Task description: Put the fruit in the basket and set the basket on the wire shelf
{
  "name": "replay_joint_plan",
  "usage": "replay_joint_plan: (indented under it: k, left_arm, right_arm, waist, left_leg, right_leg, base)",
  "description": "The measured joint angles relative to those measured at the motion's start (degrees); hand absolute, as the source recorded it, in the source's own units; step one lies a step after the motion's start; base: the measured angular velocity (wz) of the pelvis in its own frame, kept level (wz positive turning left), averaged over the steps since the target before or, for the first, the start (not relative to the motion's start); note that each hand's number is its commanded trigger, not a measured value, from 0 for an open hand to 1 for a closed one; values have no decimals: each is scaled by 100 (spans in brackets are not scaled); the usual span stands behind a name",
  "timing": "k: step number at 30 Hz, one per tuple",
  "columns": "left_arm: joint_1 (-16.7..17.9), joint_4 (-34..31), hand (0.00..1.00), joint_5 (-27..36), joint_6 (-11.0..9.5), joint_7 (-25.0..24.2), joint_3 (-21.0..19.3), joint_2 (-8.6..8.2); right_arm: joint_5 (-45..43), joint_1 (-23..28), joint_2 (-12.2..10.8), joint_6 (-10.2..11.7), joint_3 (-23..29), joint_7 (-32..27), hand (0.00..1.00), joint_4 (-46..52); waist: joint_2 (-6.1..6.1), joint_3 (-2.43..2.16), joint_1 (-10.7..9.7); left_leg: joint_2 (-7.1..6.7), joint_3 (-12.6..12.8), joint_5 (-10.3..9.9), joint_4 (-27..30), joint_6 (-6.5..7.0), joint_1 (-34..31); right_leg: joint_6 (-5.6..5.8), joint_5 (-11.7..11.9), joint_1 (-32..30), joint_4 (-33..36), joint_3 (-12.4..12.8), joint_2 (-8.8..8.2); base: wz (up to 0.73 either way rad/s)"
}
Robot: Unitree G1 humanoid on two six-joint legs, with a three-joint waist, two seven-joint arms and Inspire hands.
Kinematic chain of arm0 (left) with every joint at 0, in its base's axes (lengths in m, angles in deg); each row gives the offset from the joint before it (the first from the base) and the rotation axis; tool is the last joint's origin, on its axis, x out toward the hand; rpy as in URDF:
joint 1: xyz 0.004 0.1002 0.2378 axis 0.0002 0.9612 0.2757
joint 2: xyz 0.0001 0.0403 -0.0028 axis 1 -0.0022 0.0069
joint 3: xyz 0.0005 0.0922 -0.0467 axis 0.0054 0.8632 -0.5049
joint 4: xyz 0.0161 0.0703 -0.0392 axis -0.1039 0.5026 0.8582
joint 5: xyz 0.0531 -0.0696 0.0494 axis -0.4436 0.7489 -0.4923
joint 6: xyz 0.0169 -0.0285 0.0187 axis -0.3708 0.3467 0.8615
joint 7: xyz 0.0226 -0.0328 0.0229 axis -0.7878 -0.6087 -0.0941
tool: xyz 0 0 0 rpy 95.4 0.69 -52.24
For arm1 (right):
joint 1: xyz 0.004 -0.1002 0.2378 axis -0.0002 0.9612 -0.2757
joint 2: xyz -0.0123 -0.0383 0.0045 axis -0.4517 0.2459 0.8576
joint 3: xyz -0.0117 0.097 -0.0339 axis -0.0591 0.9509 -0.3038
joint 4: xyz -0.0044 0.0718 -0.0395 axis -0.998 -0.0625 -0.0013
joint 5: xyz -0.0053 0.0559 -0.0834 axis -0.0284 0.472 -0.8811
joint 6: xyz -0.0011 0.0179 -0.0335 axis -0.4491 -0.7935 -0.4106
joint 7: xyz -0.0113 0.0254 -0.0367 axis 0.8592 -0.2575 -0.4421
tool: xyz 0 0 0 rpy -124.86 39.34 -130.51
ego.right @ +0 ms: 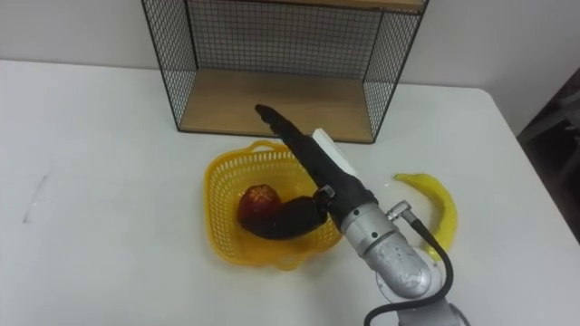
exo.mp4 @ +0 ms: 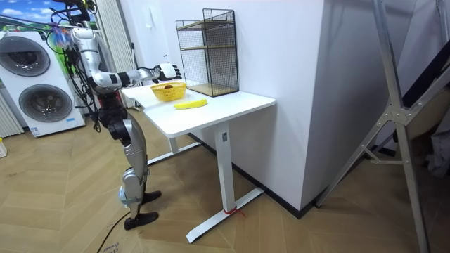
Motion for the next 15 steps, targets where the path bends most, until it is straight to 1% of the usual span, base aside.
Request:
replay_joint_plan:
  k: [4,6,7,10,12,14,15]
  left_arm:
    - [42,49,0,10,-7,82,-12,7]
    - [82,48,0,10,-10,104,-72,7]
    - [121,48,0,18,-10,112,-126,7]
    - [228,47,0,48,-10,113,-145,8]
    - [292,47,0,47,-9,109,-149,8]
    - [387,28,0,45,-8,107,-224,6]
    - [424,29,0,45,-8,106,-261,6]
  right_arm:
    - [-2,0,-30,42,395,-441,0,198]
    - [-9,-3,-36,140,598,-635,0,234]
    - [-5,-6,-39,177,724,-790,0,236]
    - [-39,-18,-34,187,1002,-1224,0,236]
    - [-58,-17,-32,188,1157,-1481,0,233]
    - [-132,-17,-32,188,1346,-1833,0,222]
    - [-166,-16,-29,188,1387,-1920,0,212]
  waist:
    - [7,1,-17]
    - [13,2,-68]
    - [17,3,-128]
    - [26,-2,-275]
    - [27,-3,-312]
    - [9,-14,-419]
    - [8,-14,-434]
  left_leg:
    - [12,25,-1,-4,-1,42]
    - [19,27,-1,-1,-1,46]
    - [21,26,-1,4,-1,44]
    - [23,25,0,4,-2,46]
    - [27,38,0,-2,-2,54]
    - [29,38,0,-6,-3,63]
    - [29,38,0,-11,-3,69]
  right_leg:
    - [1,3,21,-4,69,14]
    - [0,12,30,-4,78,20]
    - [-1,15,39,-5,77,24]
    - [-1,19,39,-3,69,24]
    - [-4,21,39,-4,65,26]
    - [-5,25,50,-12,46,28]
    - [-5,26,55,-15,41,28]
  base:
    - [-3]
    - [-2]
    - [0]
    - [0]
    - [-2]
    - [0]
    - [0]
